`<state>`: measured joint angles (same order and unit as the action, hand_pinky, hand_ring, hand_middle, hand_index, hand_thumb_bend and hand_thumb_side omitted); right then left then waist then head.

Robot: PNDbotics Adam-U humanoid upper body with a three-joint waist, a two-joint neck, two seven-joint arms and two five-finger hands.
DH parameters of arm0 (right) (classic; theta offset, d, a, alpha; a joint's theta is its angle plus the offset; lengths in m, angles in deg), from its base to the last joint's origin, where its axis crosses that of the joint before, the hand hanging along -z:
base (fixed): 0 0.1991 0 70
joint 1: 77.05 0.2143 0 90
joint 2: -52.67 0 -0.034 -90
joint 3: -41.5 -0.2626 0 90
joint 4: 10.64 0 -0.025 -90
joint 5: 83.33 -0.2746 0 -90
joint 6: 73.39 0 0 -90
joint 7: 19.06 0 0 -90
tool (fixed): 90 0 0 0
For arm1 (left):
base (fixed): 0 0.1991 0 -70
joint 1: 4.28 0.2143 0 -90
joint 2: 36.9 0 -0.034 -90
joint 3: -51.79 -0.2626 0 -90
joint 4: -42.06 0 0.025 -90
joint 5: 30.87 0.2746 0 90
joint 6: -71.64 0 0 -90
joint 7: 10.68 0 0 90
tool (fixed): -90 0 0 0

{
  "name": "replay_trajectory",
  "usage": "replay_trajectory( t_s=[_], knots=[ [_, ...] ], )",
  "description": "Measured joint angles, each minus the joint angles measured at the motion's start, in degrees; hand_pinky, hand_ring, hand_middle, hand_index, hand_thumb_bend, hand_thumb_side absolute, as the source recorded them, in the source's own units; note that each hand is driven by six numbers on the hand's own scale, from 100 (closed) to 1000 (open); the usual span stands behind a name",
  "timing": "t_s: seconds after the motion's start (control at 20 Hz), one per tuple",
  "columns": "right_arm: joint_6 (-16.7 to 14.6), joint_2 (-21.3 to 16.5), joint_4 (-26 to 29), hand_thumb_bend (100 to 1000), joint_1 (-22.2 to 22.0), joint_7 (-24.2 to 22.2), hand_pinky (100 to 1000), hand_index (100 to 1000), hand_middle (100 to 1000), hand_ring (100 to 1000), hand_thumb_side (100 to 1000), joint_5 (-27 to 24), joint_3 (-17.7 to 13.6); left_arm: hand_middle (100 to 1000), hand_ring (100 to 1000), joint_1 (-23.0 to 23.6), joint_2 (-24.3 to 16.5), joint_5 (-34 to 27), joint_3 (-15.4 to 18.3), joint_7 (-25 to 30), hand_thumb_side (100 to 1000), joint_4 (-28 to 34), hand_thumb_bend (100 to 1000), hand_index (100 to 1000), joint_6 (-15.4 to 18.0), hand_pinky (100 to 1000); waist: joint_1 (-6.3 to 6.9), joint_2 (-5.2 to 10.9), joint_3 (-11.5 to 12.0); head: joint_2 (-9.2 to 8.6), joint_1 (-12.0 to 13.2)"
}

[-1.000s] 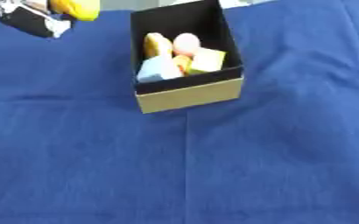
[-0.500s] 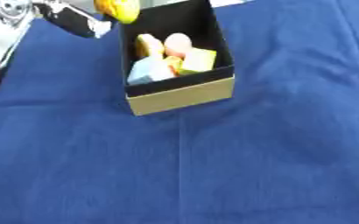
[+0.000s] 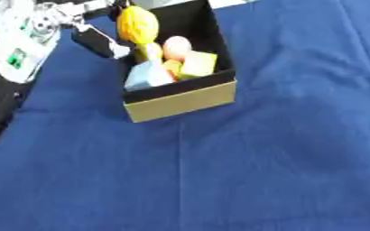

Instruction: Pick up objects on the table and place them in the box.

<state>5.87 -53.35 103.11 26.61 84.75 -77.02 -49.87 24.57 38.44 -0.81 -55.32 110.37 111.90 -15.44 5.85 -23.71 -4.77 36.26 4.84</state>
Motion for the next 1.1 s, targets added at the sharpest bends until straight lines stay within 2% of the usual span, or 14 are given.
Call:
replay_trajectory(
  t_s=[0.1,0.2,0.4,0.55,0.65,0.7,1.1],
  knots=[
    [0.05,0.01,0.0,100,0.0,-0.05,722,752,660,742,224,-0.1,0.0,748,761,-0.11,0.26,0.4,0.0,-0.2,349,-0.32,475,924,0.88,827,-0.06,0.0,0.03,0.0,-0.01],
    [0.07,0.02,0.0,100,-0.03,-0.07,722,752,660,742,222,-0.23,0.0,738,756,-0.12,0.41,0.66,0.0,-0.45,324,-0.5,445,910,1.5,824,-0.31,0.0,0.06,0.0,-0.02],
    [0.07,0.03,0.0,100,-0.17,-0.07,723,752,661,742,219,-0.45,-0.01,707,733,0.2,0.42,0.64,0.1,-1.5,295,-0.11,346,875,1.93,812,-0.81,0.17,0.79,0.12,-0.29],
    [0.05,0.03,0.0,100,-0.77,-0.05,724,752,662,742,209,-0.46,-0.04,649,690,1.83,0.25,-0.45,1.18,-3.24,359,1.72,213,835,1.54,795,-1.11,1.16,1.84,0.89,-0.87],
    [-0.05,0.03,0.0,100,-1.23,0.06,725,752,662,743,199,-0.46,-0.09,604,652,3.48,-0.28,-1.95,3.02,-4.83,425,4.11,111,809,1.13,780,-1.48,2.01,2.81,1.51,-1.46],
    [-0.13,0.03,0.0,100,-1.48,0.14,726,752,662,743,196,-0.46,-0.22,593,640,4.37,-0.47,-2.76,4.23,-5.71,434,5.44,100,804,0.82,775,-1.84,2.29,3.41,1.74,-1.87],
    [-1.49,0.69,0.0,100,-3.68,2.47,729,752,665,745,168,-0.34,-1.92,580,626,14.96,0.67,-9.95,15.79,-12.99,527,17.08,100,805,-1.15,761,-5.22,4.14,8.52,3.27,-5.97]
  ],
)
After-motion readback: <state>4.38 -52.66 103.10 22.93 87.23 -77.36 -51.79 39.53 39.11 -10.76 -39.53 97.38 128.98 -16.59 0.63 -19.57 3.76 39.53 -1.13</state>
